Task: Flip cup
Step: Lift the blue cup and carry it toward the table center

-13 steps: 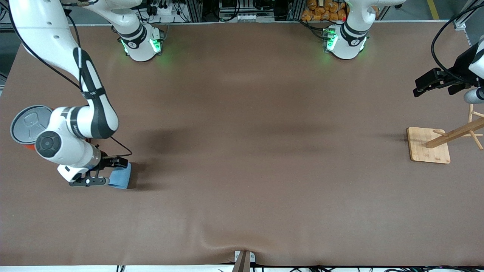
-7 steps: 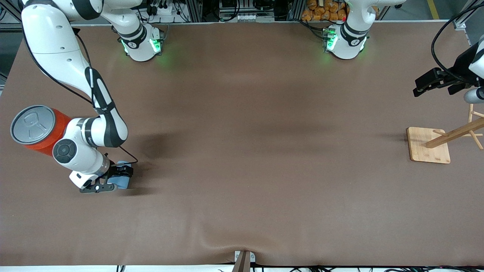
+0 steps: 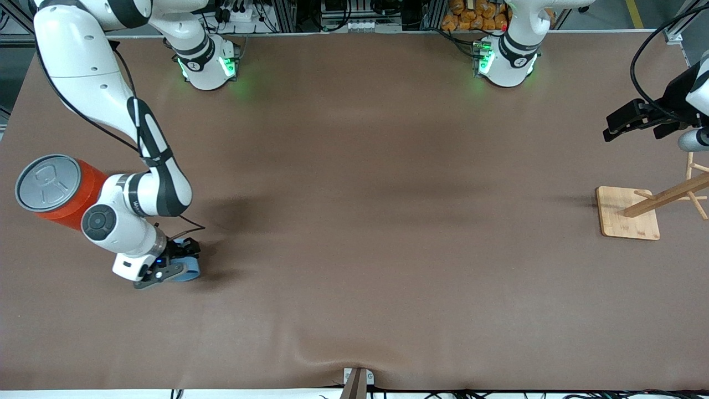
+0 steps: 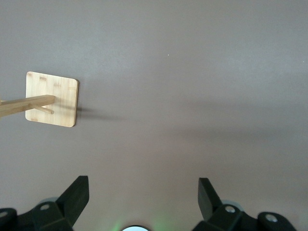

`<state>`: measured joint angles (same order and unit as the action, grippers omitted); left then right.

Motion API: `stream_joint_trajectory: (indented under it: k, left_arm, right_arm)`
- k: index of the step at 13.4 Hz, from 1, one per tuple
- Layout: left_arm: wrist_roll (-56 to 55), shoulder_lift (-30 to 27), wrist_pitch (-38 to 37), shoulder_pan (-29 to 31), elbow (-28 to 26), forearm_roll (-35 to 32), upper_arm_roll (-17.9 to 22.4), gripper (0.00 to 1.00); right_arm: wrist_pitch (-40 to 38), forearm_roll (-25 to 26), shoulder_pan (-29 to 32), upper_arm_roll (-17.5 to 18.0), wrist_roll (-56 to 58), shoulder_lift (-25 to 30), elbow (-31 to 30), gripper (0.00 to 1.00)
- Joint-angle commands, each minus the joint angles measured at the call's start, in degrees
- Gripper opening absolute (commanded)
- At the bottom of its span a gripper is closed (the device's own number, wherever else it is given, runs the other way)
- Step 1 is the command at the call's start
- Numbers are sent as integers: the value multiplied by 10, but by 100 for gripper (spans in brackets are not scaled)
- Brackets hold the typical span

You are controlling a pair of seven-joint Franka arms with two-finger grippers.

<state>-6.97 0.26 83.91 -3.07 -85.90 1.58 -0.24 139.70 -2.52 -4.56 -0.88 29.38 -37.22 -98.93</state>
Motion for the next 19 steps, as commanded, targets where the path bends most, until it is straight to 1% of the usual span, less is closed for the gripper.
stream_joint_trajectory:
  k: [1, 3, 4, 6, 9, 11, 13, 14, 15, 16, 17, 18, 19]
  left_arm:
    - [4, -1, -9, 4, 5, 13, -3, 100]
    - [4, 0, -9, 8, 3, 26, -2, 100]
    - [5, 1, -9, 8, 3, 27, -2, 100]
    - [5, 3, -9, 8, 2, 27, -2, 100]
    - [10, 4, -9, 9, -3, 39, -2, 100]
    - [10, 8, -9, 9, -4, 41, -2, 100]
    - [10, 14, -9, 9, -4, 41, -2, 100]
    - [10, 18, -9, 9, -5, 41, -3, 100]
    - [10, 20, -9, 8, -8, 42, -2, 100]
    - [11, 21, -9, 9, -10, 42, -2, 100]
    - [11, 23, -9, 9, -14, 45, -2, 100]
    - [12, 27, -9, 10, -15, 52, -2, 100]
    - [12, 32, -9, 13, -17, 58, -2, 100]
  right_arm:
    - [-30, -11, 1, 68, 86, 26, -4, 59]
    - [-36, -5, -5, 126, 97, 26, -2, 59]
    - [-33, -2, -14, 151, 123, 22, -2, 60]
    - [-30, 0, -67, 156, 153, 22, 1, 60]
    - [-29, 1, -121, 155, 166, 17, 8, 61]
    - [-25, 19, -155, 155, 165, 9, 19, 61]
    - [-23, 43, -169, 155, 164, -7, 37, 67]
    - [-12, 57, -175, 155, 164, -14, 39, 70]
    - [11, 71, -181, 154, 164, -21, 38, 77]
    - [31, 83, -185, 154, 164, -29, 38, 79]
    - [43, 88, -185, 154, 164, -36, 38, 84]
    - [49, 88, -186, 154, 165, -40, 38, 100]
    - [51, 88, -187, 154, 165, -41, 38, 100]
